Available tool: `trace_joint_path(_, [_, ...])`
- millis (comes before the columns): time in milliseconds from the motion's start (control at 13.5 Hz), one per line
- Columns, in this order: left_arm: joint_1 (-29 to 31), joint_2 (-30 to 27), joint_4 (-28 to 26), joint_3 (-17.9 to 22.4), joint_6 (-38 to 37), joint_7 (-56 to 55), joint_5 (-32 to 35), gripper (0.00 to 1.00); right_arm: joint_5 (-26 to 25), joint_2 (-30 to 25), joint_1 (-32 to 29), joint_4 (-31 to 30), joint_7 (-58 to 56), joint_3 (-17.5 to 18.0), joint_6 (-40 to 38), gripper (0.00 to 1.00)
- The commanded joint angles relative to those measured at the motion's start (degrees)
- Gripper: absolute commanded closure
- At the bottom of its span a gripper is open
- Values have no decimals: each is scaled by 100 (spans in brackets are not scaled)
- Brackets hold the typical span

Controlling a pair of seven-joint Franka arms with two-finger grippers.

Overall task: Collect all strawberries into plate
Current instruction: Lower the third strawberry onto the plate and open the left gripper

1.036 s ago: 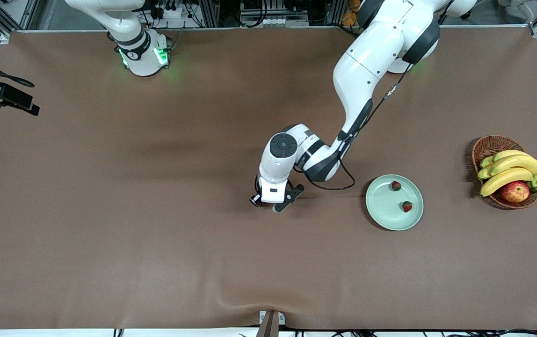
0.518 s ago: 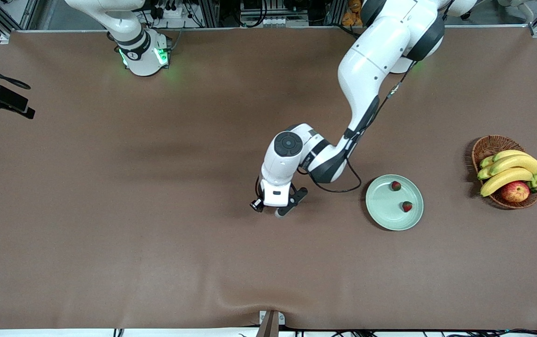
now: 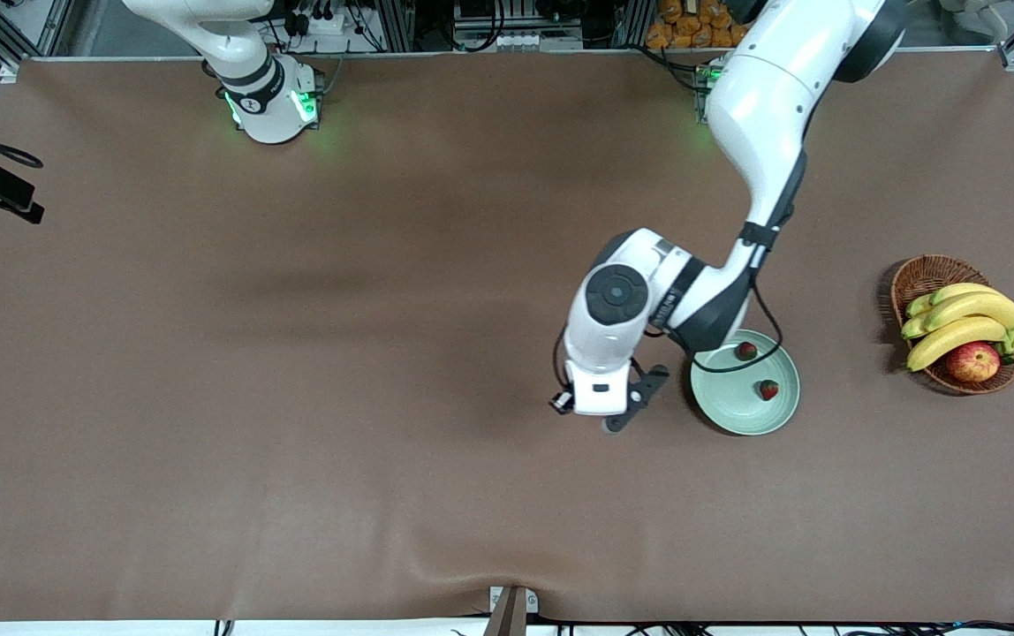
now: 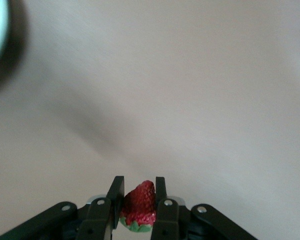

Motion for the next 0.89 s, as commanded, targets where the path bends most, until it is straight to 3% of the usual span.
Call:
trace_joint_path(0, [468, -781, -1387, -69, 55, 730, 164, 100, -8, -39, 22, 39, 58, 25, 120, 0])
trace_joint_path(296, [1163, -1362, -2285, -69, 64, 1741, 252, 100, 317, 14, -22, 30, 58, 8, 305, 0])
trace_joint_path(814, [1893, -1310, -2717, -61, 554, 2727, 366, 100, 317, 14, -13, 3, 58, 8, 164, 0])
